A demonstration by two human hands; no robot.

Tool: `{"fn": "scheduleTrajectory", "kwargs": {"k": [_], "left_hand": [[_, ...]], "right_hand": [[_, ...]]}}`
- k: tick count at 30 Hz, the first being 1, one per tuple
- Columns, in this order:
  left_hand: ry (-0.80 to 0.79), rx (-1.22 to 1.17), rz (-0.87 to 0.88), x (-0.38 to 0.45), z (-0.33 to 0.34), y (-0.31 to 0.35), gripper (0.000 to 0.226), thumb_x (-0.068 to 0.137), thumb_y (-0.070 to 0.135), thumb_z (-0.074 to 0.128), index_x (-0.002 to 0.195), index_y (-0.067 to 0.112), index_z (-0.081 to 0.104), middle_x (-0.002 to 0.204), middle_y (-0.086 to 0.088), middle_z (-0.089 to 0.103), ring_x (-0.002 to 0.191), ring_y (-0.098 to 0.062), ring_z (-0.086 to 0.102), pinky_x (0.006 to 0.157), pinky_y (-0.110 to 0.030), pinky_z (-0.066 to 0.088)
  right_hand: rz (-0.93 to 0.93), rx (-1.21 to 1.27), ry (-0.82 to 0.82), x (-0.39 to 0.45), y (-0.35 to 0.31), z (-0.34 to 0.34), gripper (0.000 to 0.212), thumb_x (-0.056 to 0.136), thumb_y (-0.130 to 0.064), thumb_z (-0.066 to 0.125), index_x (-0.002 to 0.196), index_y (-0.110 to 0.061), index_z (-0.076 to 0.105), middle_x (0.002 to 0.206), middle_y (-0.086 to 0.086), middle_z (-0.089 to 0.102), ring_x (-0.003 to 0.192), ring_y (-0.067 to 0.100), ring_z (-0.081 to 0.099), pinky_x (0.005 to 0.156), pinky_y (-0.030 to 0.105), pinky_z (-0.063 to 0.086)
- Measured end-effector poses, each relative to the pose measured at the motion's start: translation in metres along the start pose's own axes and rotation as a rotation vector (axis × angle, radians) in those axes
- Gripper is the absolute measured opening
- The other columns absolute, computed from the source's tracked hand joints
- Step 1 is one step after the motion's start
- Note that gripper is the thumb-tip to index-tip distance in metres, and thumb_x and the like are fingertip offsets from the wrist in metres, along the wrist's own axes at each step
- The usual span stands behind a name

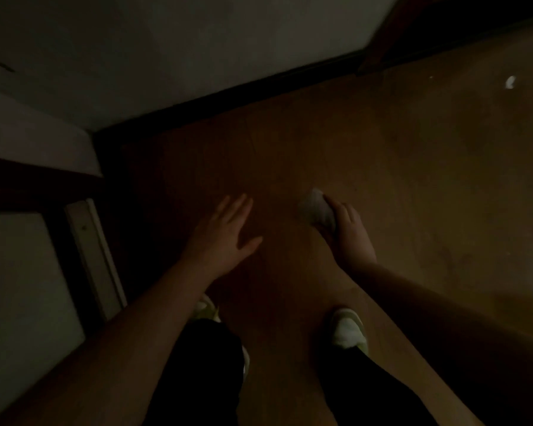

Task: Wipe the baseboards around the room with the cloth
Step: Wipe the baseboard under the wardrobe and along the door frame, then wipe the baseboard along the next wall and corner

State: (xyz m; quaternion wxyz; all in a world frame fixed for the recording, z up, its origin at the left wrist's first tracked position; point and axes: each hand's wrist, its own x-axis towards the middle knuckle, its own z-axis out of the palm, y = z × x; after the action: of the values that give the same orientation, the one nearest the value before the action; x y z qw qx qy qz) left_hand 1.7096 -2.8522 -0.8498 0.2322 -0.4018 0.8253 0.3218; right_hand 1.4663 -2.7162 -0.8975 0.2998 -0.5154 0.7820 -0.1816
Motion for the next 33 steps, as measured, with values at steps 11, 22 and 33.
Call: {"fn": "scheduleTrajectory", "kwargs": {"k": [11, 22, 33], "left_hand": [[0.098, -0.01, 0.071, -0.215, -0.169, 0.115, 0.085, 0.087, 0.076, 0.019, 0.156, 0.032, -0.002, 0.164, 0.007, -0.011, 0.152, -0.021, -0.009, 0.122, -0.053, 0.009], [0.196, 0.018, 0.493, -0.294, -0.316, 0.218, 0.088, 0.085, 0.073, 0.044, 0.157, 0.037, 0.007, 0.166, 0.006, 0.003, 0.153, -0.021, -0.001, 0.118, -0.053, 0.014], [0.056, 0.255, 0.829, -0.35, -0.408, 0.331, 0.103, 0.075, 0.052, 0.076, 0.156, 0.037, 0.014, 0.166, 0.007, 0.008, 0.152, -0.016, 0.004, 0.119, -0.049, 0.024]], "right_hand": [[0.077, 0.193, 0.066, -0.13, -0.195, -0.22, 0.065, 0.092, -0.052, 0.054, 0.147, -0.02, 0.037, 0.142, 0.0, 0.044, 0.127, 0.015, 0.043, 0.101, 0.029, 0.036], [0.102, 0.175, 0.227, -0.227, -0.293, -0.364, 0.061, 0.091, -0.029, 0.068, 0.143, -0.012, 0.042, 0.139, 0.008, 0.048, 0.129, 0.02, 0.042, 0.108, 0.033, 0.034], [0.377, 0.478, 0.447, -0.31, -0.353, -0.464, 0.053, 0.085, -0.047, 0.064, 0.133, -0.041, 0.041, 0.123, -0.025, 0.05, 0.109, -0.012, 0.049, 0.085, 0.008, 0.037]]}}
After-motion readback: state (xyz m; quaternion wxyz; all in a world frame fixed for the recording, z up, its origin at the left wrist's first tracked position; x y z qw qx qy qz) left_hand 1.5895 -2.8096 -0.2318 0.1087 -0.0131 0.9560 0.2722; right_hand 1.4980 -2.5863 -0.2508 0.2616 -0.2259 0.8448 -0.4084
